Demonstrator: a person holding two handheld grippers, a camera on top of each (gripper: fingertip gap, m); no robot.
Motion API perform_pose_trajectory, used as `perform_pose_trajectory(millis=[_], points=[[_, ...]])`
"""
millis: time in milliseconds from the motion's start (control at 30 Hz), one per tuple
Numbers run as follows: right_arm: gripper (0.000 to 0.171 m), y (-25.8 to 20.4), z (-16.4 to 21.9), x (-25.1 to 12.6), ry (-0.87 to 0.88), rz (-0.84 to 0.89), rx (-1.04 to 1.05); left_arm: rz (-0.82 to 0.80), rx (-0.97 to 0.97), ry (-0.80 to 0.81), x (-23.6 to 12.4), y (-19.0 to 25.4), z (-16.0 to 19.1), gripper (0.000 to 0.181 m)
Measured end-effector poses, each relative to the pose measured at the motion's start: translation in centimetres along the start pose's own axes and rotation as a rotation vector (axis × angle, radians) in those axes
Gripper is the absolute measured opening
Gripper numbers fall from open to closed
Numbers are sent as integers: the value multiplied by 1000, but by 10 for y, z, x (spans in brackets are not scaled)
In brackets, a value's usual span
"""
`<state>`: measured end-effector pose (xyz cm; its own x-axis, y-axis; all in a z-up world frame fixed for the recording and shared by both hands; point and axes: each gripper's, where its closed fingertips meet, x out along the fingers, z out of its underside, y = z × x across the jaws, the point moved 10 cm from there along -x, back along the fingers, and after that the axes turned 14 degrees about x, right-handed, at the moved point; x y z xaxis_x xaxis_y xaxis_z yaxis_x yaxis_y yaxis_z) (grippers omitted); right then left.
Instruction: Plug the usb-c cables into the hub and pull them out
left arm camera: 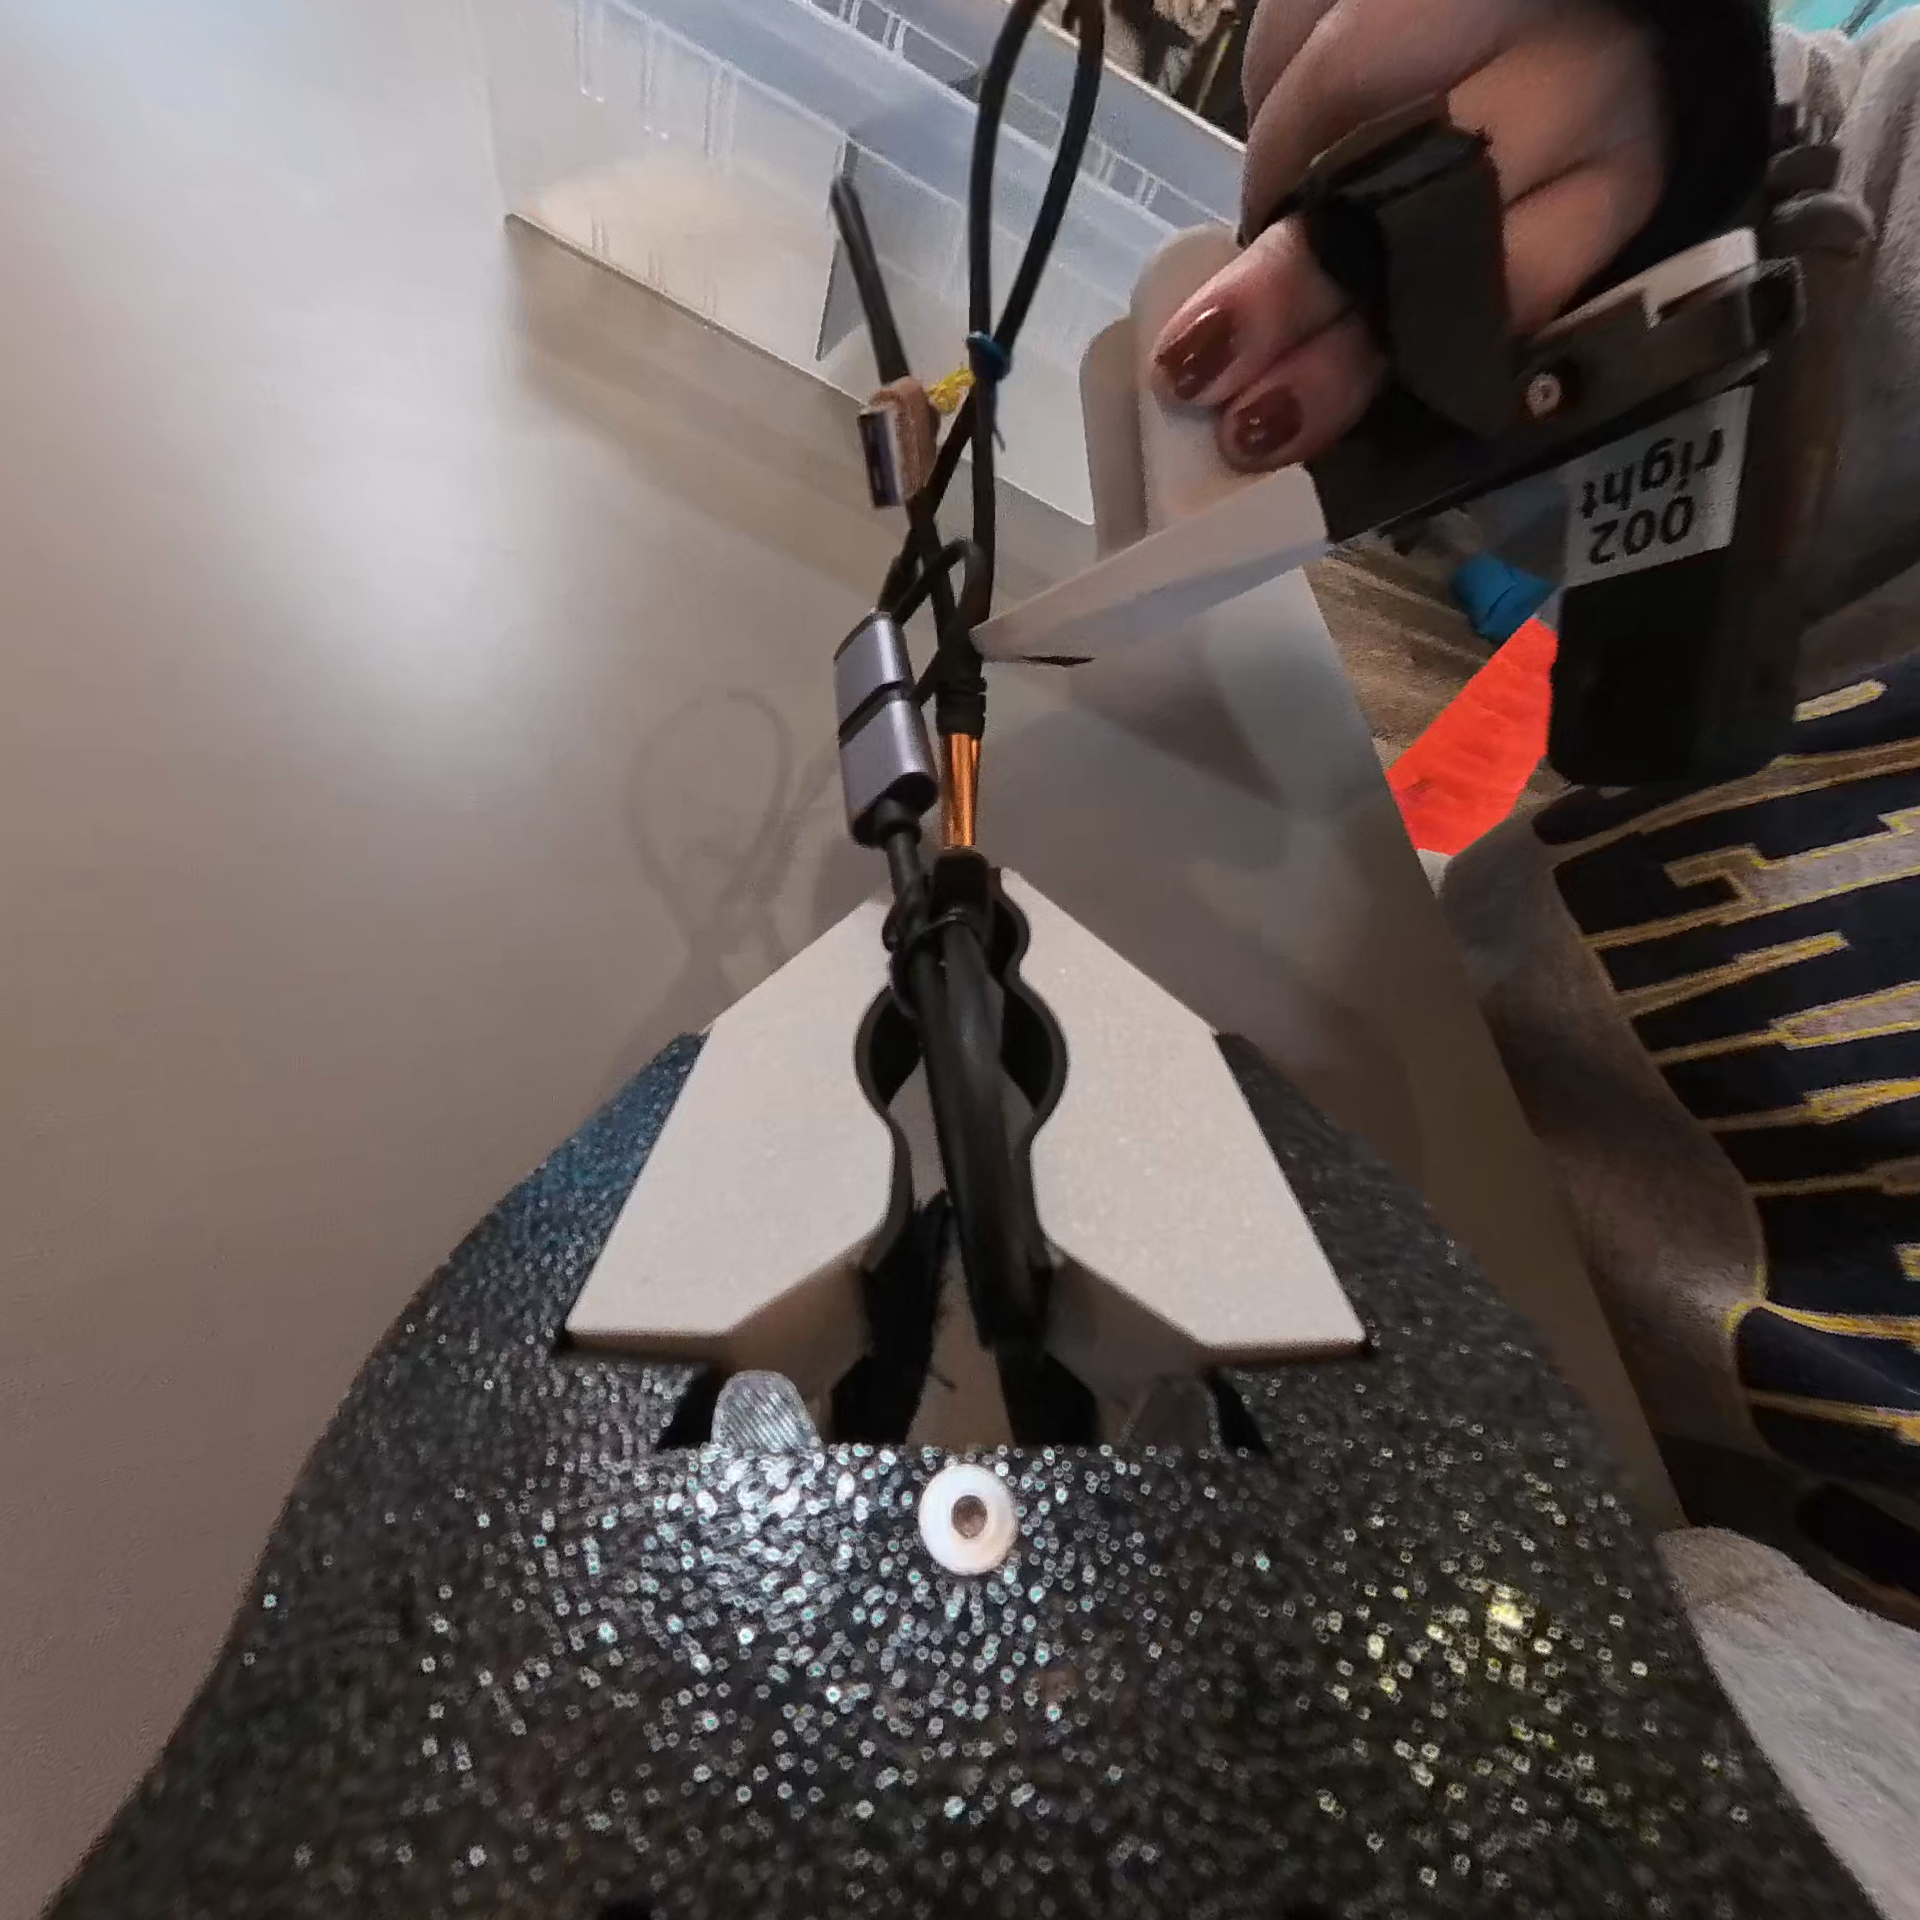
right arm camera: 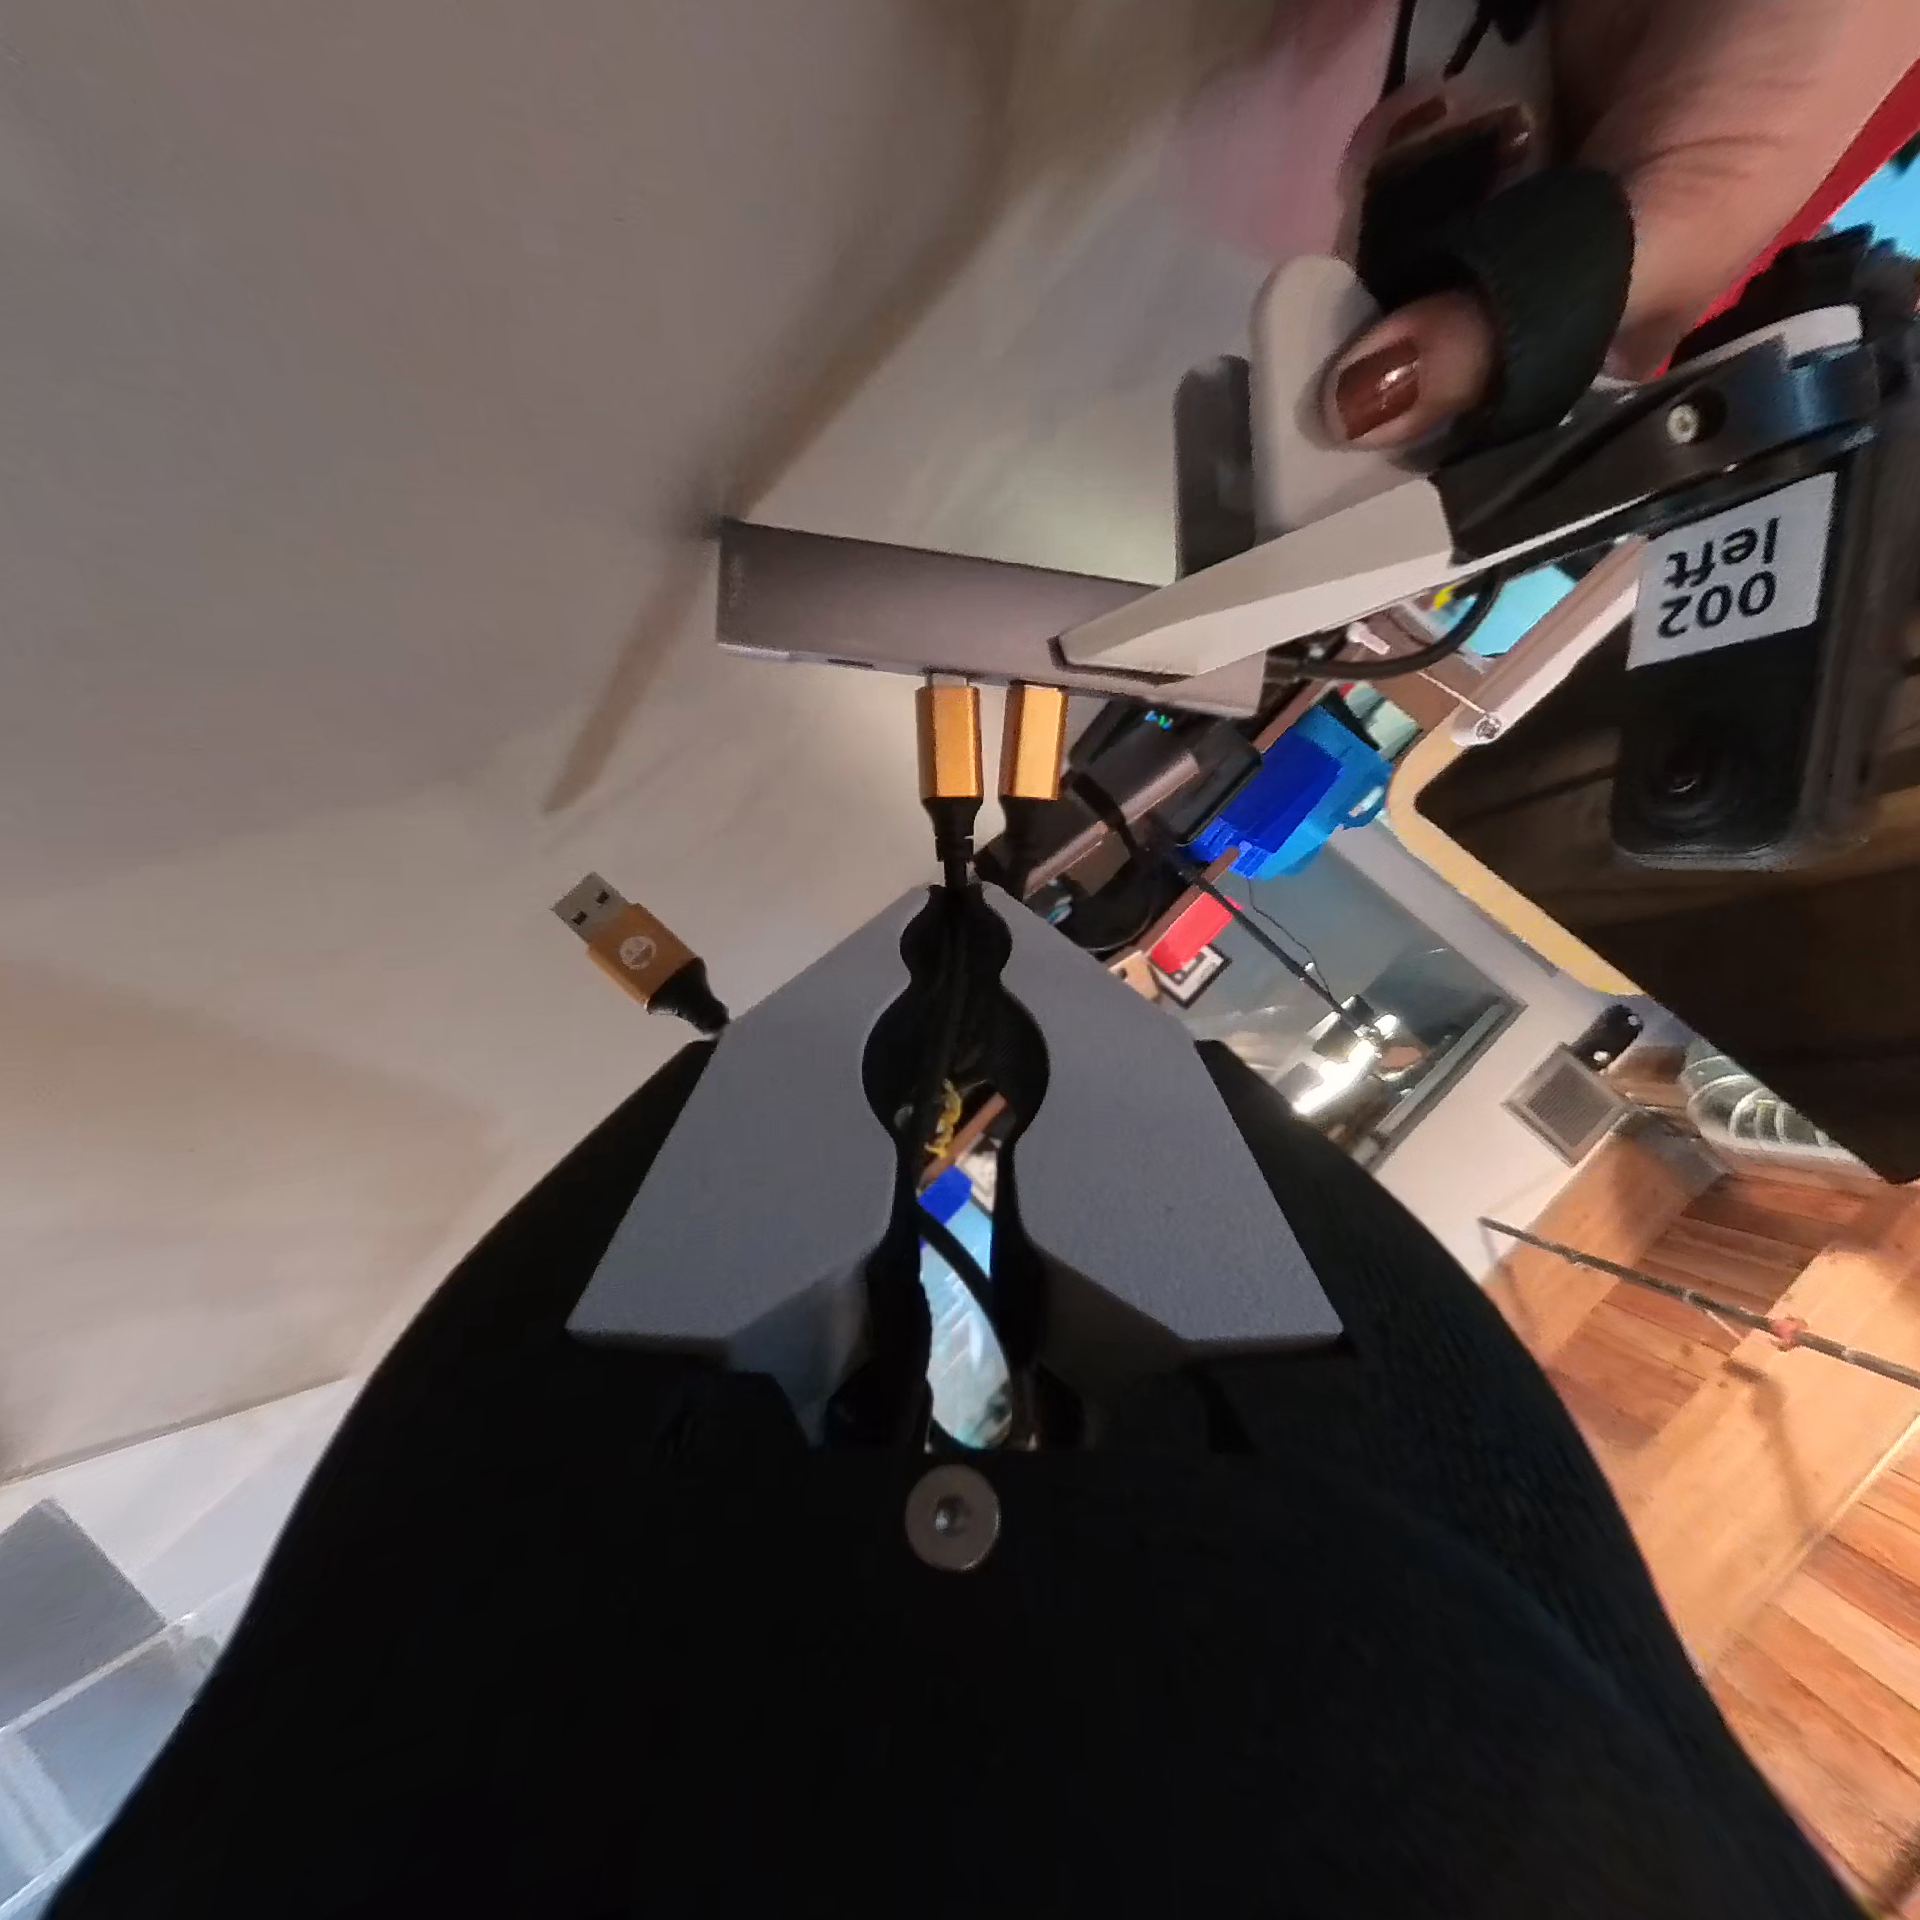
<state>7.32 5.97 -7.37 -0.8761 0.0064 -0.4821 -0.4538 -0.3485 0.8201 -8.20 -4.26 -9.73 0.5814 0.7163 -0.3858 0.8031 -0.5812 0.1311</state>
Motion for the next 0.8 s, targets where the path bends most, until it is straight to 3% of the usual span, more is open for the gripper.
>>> perform_pose_trajectory(millis=[400, 433, 500, 567, 600, 800], points=[[0, 3, -8, -5, -46, -45, 199, -16, 16, 5, 2, 1, -1, 7], [0, 1, -12, -5, -10, -67, 214, -17, 18, 6, 2, 2, -2, 7], [0, -12, -48, -8, 234, -186, 290, 25, 34, 11, 21, 5, -6, 8], [0, -24, -73, 1, 164, -109, 76, 76, 70, -2, 34, 13, -11, 8], [0, -24, -73, 3, 156, -89, 81, 62, 78, -8, 30, 14, -11, 8], [0, 5, -29, -15, 125, -235, 681, -21, 61, 17, 14, 4, -4, 8]])
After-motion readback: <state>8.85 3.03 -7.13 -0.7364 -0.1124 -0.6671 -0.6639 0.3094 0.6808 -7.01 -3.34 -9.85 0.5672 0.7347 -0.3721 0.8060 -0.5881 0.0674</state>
